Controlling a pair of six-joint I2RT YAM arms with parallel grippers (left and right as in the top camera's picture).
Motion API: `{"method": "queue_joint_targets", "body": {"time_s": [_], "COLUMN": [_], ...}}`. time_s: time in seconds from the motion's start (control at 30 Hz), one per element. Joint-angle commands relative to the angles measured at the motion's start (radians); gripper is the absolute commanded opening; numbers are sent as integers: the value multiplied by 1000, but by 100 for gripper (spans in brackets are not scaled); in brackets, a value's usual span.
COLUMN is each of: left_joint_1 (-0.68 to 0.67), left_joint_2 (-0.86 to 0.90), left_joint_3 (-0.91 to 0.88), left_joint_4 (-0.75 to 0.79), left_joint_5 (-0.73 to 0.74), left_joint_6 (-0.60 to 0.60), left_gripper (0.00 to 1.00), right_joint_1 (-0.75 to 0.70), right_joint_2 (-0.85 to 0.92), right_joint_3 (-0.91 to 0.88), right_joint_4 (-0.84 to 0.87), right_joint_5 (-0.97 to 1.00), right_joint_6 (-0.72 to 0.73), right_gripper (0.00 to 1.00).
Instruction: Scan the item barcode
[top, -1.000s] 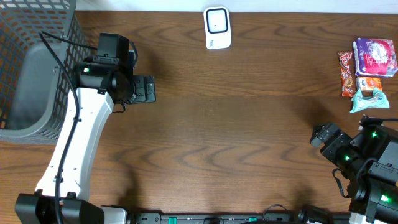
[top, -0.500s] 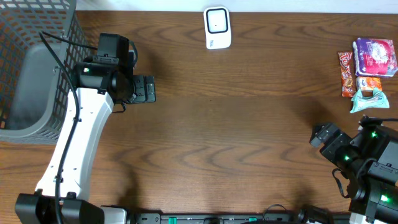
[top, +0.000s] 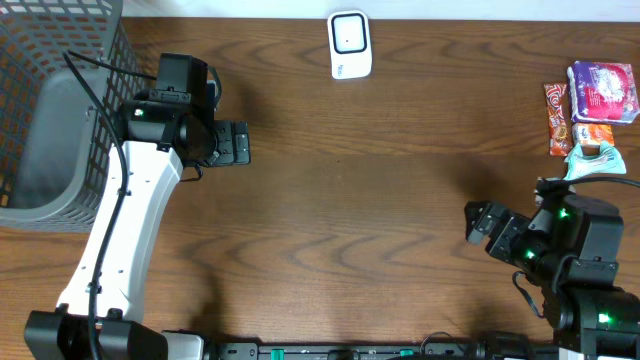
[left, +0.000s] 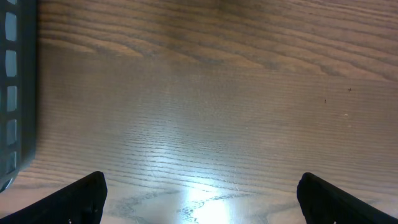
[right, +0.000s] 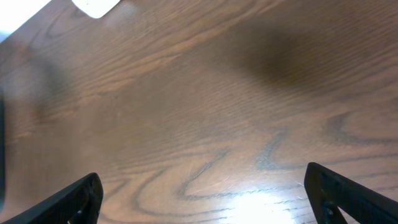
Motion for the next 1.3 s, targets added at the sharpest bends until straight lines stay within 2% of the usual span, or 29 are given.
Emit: {"method": "queue_joint_targets", "body": {"time_s": [0.0,0.83,1.27], "left_joint_1": [1,1,1], "left_joint_2": [4,4,4], "left_joint_3": [-3,-3,-3], "left_joint_4": [-3,-3,-3], "left_joint_5": [-16,-16,-16], "left_joint_6": [-8,-8,-8], "left_gripper": [98,98,98], "right_joint_1": [16,17,18], "right_joint_2": [-1,-16,-175], "right_joint_3": [-6,-6,-14], "right_joint_4": [2,-5,1], "right_joint_5": [-5,-5,36], "right_joint_6": [5,5,3], "right_gripper": [99,99,99]}}
